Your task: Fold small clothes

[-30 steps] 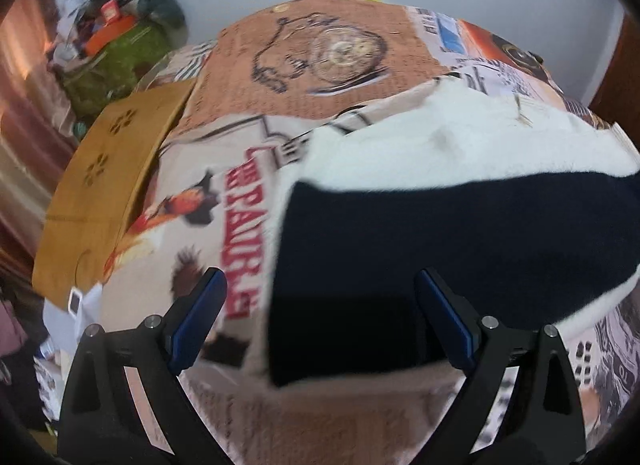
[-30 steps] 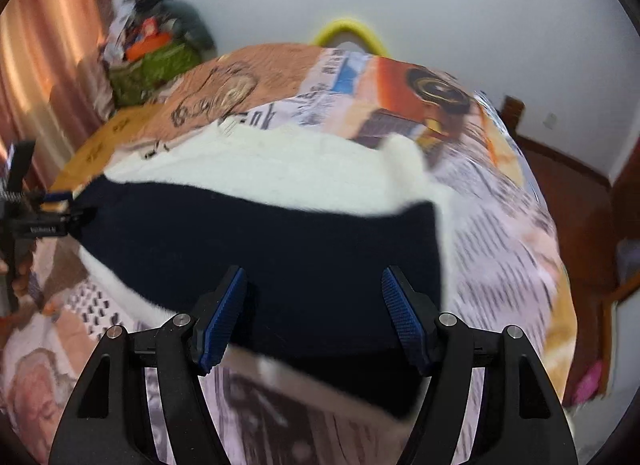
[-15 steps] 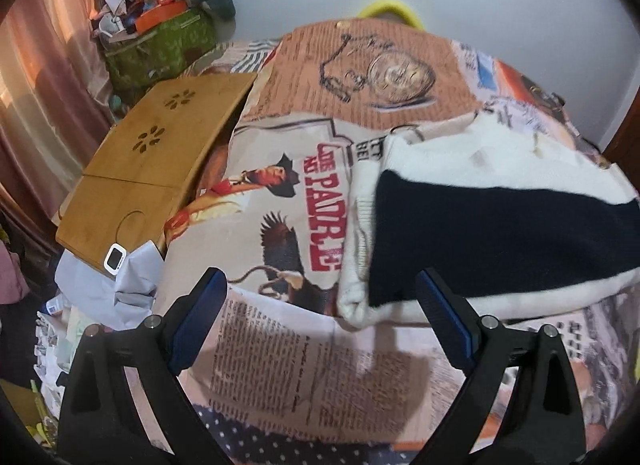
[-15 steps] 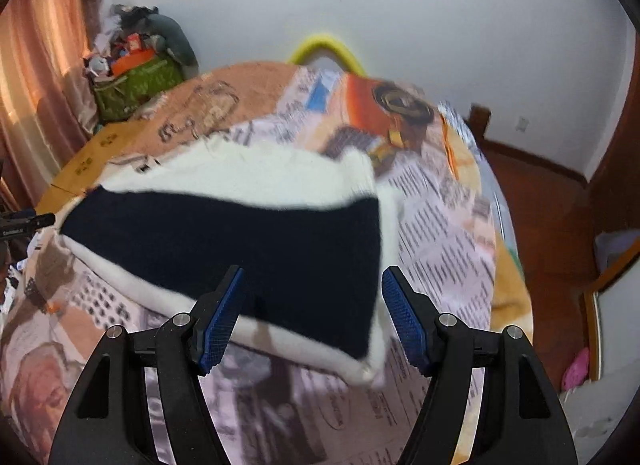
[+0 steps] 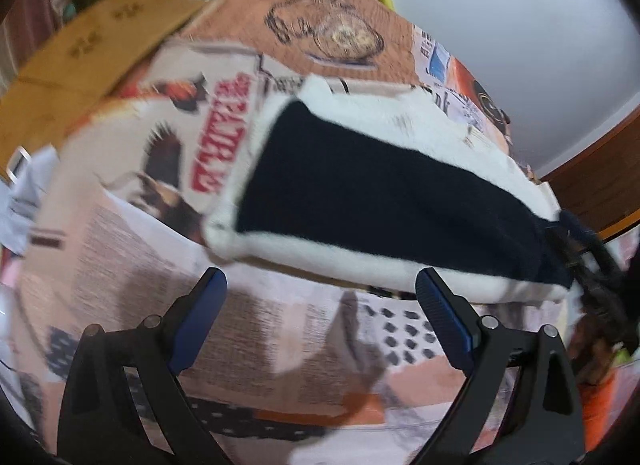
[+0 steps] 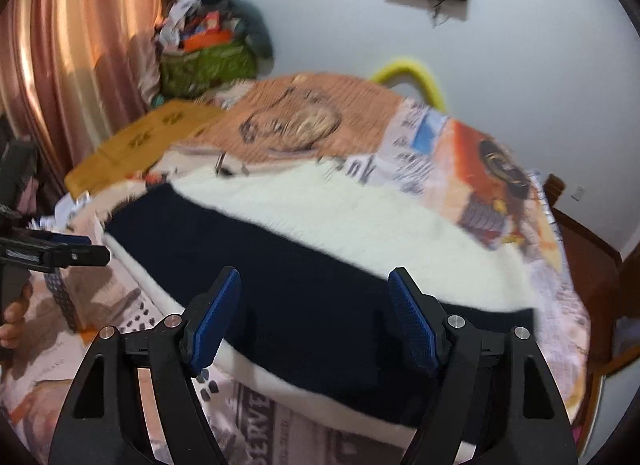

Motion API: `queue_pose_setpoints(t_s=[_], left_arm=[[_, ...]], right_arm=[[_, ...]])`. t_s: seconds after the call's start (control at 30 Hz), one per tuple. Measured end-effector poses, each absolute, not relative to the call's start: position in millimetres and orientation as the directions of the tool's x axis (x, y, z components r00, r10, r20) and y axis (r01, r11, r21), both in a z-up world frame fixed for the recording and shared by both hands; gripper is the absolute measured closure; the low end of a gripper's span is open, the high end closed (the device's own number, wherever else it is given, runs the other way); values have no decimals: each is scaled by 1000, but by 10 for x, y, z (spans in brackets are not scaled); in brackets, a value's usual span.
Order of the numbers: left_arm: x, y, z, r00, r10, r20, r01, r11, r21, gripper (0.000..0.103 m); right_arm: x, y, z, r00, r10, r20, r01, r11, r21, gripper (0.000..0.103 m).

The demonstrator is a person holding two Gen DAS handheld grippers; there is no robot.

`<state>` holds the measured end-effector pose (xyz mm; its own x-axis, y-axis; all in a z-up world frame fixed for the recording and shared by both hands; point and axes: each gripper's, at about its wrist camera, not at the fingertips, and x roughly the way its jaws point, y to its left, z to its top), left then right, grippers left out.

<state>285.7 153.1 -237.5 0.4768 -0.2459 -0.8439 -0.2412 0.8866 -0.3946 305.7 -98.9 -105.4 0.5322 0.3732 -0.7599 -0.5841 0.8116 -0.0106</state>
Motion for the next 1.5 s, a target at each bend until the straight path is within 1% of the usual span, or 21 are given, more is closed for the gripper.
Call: queue_pose_setpoints(t_s=[0.1,0.2,0.33,0.57,0.63,0.7,0.73,0.77,0.8,0.83,0.87,0.9,1.0,1.1,1.33,1.43,1.5], left_arm=[[2916,1517,-2479,459,-320,-829,-254,846,-468,7],[3020,1452,-2574,441,-415,-796,-213,813,-541,7],[3167,1455,-2725,419,-446,-791,-245,784,-571,7],[3439,1696,-2767,512,-479,-713,-304,675,-672,7],[3522,1770,-2777,534,-453,-714,-337,660,-671,14],[3585,1808,-2792,535,-409,-739,-371,672,-641,34],[3608,1828,-2810,533,-388,-752,-389,677,-625,40],[3623,1837,-2826,532,-369,-762,-405,680,-611,52],[3623,1851,-2842,534,-362,-764,-408,681,-608,62],[3598,1881,-2853,544,-356,-760,-410,677,-611,65],[3579,1894,-2852,555,-349,-755,-414,672,-615,71],[3546,1904,-2827,566,-342,-750,-413,670,-617,75],[3456,1918,-2688,586,-295,-755,-401,704,-586,77],[3348,1915,-2425,620,-195,-760,-385,769,-511,78],[3176,2043,-1714,702,15,-712,-405,831,-381,79],[3202,1994,-1479,720,48,-693,-399,845,-355,79],[3229,1917,-1360,730,47,-682,-383,855,-350,79]], right_arm=[[3157,-871,-1322,479,355,-803,-596,803,-1,30],[3177,-865,-1481,442,348,-827,-593,805,23,28],[3137,-865,-1504,435,364,-824,-606,795,31,26],[3133,-886,-1507,415,381,-826,-606,793,60,26],[3126,-881,-1507,414,381,-826,-606,793,62,26],[3121,-884,-1508,413,383,-827,-606,793,65,26],[3121,-881,-1507,412,384,-827,-605,793,67,26],[3124,-881,-1504,411,384,-827,-604,794,69,26],[3127,-883,-1499,410,385,-827,-604,794,70,26],[3125,-885,-1497,407,386,-828,-606,793,72,26],[3123,-888,-1490,405,387,-829,-605,793,74,26],[3117,-891,-1480,402,388,-829,-604,794,78,26],[3107,-906,-1449,395,394,-830,-602,793,91,28],[3057,-926,-1394,390,410,-825,-603,790,108,29],[2900,-1025,-1233,432,416,-801,-615,785,76,29],[2874,-1137,-1210,459,410,-788,-597,800,68,29],[2865,-1222,-1230,469,403,-786,-582,810,68,29]])
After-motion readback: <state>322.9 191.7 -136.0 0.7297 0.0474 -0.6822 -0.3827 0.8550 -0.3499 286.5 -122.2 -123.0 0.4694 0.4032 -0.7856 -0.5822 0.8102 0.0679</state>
